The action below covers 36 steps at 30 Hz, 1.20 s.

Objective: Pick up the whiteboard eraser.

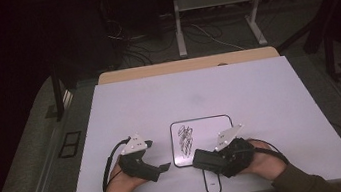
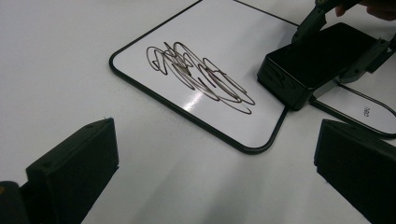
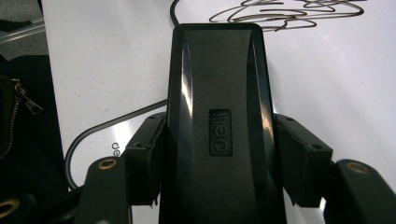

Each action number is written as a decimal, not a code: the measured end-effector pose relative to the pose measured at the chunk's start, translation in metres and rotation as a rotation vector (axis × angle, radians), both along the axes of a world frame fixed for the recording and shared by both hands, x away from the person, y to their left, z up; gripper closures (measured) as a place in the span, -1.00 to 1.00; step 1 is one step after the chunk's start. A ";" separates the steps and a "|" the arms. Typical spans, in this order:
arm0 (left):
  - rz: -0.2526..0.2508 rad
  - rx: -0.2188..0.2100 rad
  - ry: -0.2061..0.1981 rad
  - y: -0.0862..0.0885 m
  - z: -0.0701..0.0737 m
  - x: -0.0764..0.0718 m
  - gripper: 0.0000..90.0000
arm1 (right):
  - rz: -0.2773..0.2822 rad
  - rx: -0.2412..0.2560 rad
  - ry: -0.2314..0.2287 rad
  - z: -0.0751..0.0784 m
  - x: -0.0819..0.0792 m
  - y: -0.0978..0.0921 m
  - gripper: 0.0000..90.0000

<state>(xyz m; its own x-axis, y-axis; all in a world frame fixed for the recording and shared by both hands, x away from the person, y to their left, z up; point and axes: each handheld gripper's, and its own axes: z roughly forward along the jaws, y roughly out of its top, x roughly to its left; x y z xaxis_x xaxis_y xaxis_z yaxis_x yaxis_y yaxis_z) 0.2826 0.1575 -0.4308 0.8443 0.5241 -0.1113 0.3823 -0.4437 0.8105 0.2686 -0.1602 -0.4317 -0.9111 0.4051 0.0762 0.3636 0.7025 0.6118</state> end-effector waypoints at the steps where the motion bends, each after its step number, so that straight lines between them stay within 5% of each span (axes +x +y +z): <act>1: 0.000 0.000 0.000 0.000 0.000 0.000 -1.00 | 0.003 -0.004 -0.004 0.000 0.000 0.000 -0.15; 13: -0.003 0.001 0.001 0.000 0.000 0.000 -1.00 | 0.022 -0.029 -0.020 0.002 0.002 -0.001 -0.14; 36: -0.004 -0.001 0.003 0.000 0.000 0.000 -1.00 | -0.021 0.014 0.014 0.011 0.006 -0.013 -0.14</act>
<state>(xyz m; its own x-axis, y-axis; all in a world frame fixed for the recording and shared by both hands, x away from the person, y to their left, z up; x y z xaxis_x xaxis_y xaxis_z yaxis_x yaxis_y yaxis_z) 0.2825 0.1570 -0.4313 0.8462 0.5205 -0.1138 0.3825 -0.4448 0.8098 0.2743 -0.1731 -0.4210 -0.9011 0.4231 0.0951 0.3871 0.6857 0.6164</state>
